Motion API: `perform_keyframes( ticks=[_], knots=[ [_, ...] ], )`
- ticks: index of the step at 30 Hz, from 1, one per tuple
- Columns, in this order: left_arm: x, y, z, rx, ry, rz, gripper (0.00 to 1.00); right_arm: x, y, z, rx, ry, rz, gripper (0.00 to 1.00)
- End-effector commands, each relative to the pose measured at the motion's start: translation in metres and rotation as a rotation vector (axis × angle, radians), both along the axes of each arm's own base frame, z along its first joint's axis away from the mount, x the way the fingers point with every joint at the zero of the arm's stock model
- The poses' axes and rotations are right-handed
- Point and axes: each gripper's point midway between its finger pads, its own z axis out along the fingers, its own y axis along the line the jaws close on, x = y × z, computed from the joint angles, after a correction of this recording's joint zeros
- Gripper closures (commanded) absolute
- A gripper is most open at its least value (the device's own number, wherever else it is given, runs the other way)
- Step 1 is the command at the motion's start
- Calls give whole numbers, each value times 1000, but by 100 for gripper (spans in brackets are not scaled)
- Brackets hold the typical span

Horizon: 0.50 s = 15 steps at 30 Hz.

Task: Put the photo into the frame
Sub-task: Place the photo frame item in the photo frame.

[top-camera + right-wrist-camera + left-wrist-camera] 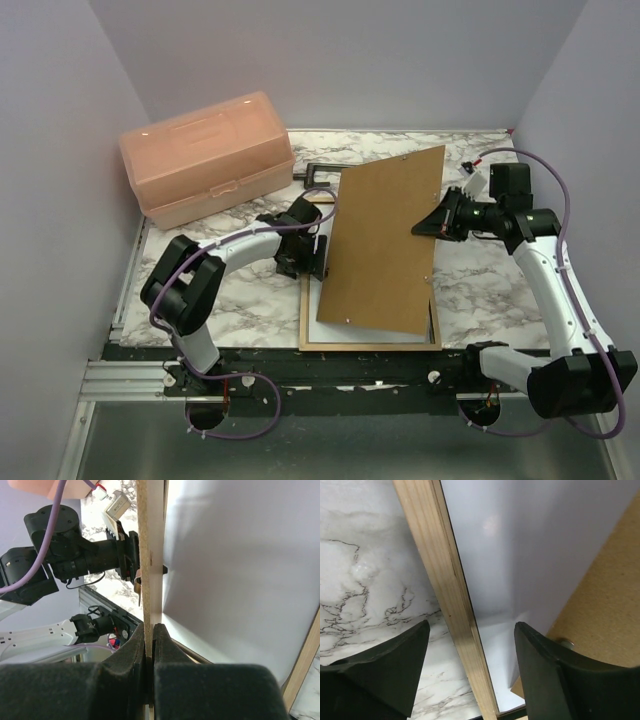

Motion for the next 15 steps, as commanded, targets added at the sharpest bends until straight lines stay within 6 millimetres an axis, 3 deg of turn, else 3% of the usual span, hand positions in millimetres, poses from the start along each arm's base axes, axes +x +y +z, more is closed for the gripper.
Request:
perform_keyframes(
  ticks=[1,6,15],
  knots=[
    [0,1,11,-40,-46,0,26,4,9,10,59,-52,66,100],
    [-8,2,23,-162,-59,50,27,7,17,7,102,-26,122,100],
    [-18,21,17,-282,-38,154,35,27,22,3,125,52,156,100]
  ],
)
